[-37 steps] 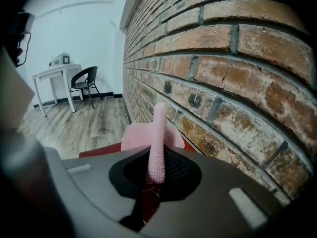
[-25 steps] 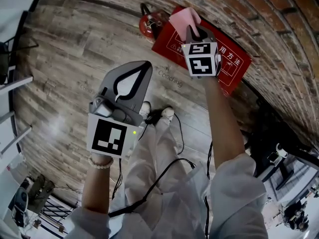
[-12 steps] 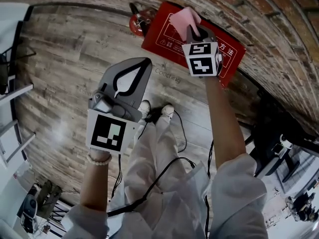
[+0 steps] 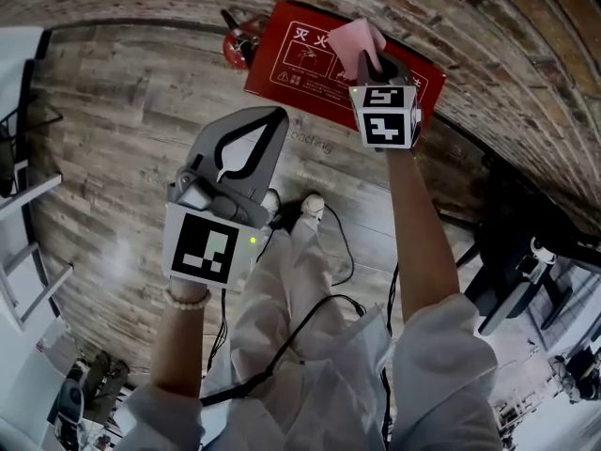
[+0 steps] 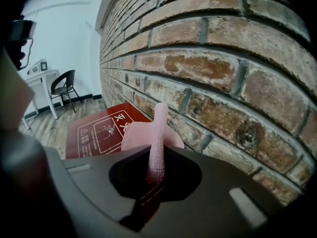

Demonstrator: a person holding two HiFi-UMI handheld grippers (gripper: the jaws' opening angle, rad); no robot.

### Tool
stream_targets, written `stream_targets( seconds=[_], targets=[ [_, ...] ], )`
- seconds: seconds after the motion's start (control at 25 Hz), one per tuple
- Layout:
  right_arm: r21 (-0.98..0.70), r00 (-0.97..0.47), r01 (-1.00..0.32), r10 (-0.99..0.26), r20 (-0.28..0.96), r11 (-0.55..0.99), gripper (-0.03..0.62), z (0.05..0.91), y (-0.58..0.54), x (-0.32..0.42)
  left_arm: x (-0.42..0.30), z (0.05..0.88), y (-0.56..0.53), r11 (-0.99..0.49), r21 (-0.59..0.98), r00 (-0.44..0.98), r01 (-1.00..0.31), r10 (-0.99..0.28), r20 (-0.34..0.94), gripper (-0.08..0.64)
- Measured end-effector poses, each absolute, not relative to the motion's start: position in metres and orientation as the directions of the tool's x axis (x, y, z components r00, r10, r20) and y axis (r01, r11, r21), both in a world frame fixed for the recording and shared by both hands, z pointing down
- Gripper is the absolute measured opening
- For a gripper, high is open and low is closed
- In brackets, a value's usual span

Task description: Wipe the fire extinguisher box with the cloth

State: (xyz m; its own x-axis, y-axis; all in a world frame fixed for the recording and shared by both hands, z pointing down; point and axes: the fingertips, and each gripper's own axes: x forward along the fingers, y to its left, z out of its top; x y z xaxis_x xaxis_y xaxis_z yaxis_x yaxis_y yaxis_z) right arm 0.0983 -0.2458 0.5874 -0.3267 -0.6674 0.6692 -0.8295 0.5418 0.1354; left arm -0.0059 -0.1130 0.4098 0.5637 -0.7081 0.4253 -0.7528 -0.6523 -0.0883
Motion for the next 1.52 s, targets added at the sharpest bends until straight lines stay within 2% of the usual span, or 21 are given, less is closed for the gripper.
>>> stream_targets(
  seconds=[0.84,1.52],
  targets=[
    [0.166,-0.127,-0.930,-0.710,0.692,0.328,0.020,0.593,-0.218,0.230,0.041,0.414,-0.116,-0.718,-0.070,0.631,-0.693,-0.650,0.424,-0.002],
    [0.213,-0.058,-0.931,-0.697,0.714,0.296,0.020,0.593,-0.211,0.258,0.039,0.410,-0.118,-0.724,-0.076,0.637,-0.685,-0.647,0.419,-0.002]
  ],
)
